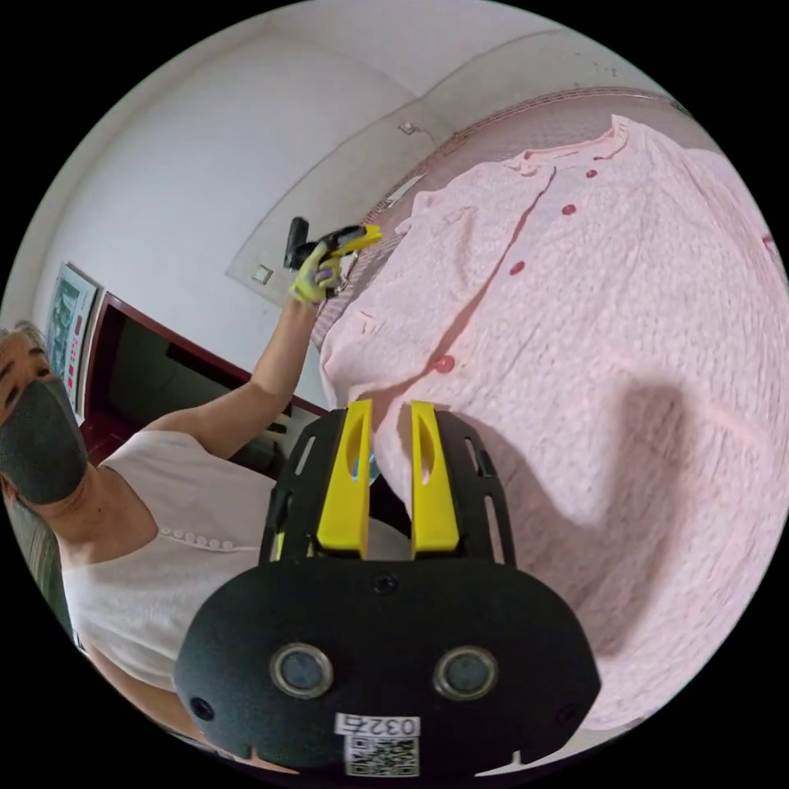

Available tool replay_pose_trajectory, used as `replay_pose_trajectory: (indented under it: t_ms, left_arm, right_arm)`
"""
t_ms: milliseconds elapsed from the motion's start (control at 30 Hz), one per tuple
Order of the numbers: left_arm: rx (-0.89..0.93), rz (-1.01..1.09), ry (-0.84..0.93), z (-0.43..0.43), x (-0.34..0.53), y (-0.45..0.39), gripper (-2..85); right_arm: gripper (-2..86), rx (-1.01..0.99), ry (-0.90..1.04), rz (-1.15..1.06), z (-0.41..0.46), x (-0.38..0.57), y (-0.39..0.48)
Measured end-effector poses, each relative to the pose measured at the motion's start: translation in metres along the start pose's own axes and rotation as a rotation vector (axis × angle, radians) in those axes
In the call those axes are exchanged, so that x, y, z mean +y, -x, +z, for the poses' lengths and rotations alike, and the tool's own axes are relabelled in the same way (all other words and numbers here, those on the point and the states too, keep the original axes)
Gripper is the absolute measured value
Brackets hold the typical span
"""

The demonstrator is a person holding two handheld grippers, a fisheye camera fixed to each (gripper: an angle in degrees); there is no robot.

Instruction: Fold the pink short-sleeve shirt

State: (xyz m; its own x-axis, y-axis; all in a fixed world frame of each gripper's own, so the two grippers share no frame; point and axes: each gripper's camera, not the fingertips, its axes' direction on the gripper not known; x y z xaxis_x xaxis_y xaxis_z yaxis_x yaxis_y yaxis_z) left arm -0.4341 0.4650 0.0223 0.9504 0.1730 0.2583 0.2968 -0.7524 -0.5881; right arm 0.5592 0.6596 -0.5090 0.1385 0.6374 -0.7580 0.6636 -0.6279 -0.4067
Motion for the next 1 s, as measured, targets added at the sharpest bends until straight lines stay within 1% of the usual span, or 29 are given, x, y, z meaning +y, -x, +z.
replay_pose_trajectory:
  t_ms: [33,100,167,267,300,333,400,533,600,667,733,767,833,867,900,1000]
  left_arm:
    - [0.001,0.016,-0.002,-0.007,0.02,-0.004,5.1]
    - [0.009,0.053,-0.054,-0.034,0.101,-0.018,4.4]
    - [0.038,0.057,-0.084,-0.043,0.153,-0.025,4.3]
    - [-0.051,-0.028,-0.129,-0.05,0.215,-0.02,4.1]
    - [-0.035,-0.058,-0.172,-0.056,0.233,-0.015,4.2]
    - [-0.022,-0.066,-0.188,-0.058,0.24,-0.012,4.3]
    - [-0.038,-0.078,-0.183,-0.059,0.254,-0.008,4.9]
    - [-0.137,-0.037,-0.151,-0.066,0.255,-0.012,3.7]
    - [-0.347,-0.036,-0.124,-0.072,0.255,-0.013,0.7]
    - [-0.434,-0.092,-0.14,-0.082,0.255,-0.007,0.3]
    - [-0.403,-0.091,-0.179,-0.095,0.257,-0.008,0.4]
    - [-0.363,-0.063,-0.225,-0.103,0.258,-0.015,0.4]
    - [-0.258,-0.025,-0.267,-0.107,0.256,-0.025,0.5]
    - [-0.16,0.002,-0.274,-0.103,0.25,-0.032,0.7]
    - [-0.059,0.042,-0.259,-0.093,0.242,-0.04,1.1]
    - [0.074,0.12,-0.174,-0.059,0.207,-0.068,2.5]
  right_arm:
    - [8.2,-0.006,-0.004,-0.004,0.001,0.005,0.001]
    - [9.0,-0.006,-0.018,-0.054,0.009,0.019,0.008]
    - [9.8,0.026,-0.028,-0.095,0.018,0.023,0.014]
    - [9.0,0.117,-0.022,-0.18,0.034,0.023,0.027]
    - [7.3,0.173,-0.005,-0.2,0.041,0.023,0.031]
    - [6.5,0.192,0.006,-0.206,0.045,0.023,0.031]
    - [0.9,0.169,0.044,-0.223,0.049,0.028,0.033]
    - [0.3,0.142,0.0,-0.197,0.03,0.047,0.032]
    - [2.5,0.072,0.021,-0.129,0.026,0.056,0.011]
    - [5.2,0.054,0.09,-0.071,0.032,0.062,-0.006]
    - [6.2,0.108,0.046,-0.063,0.024,0.075,-0.009]
    - [6.2,0.176,-0.009,-0.075,0.014,0.086,-0.007]
    - [5.9,0.277,-0.131,-0.098,-0.002,0.103,-0.001]
    - [5.5,0.312,-0.19,-0.098,-0.009,0.113,0.0]
    - [5.3,0.296,-0.215,-0.091,-0.012,0.119,-0.003]
    - [5.3,0.255,-0.266,-0.057,-0.017,0.136,-0.016]
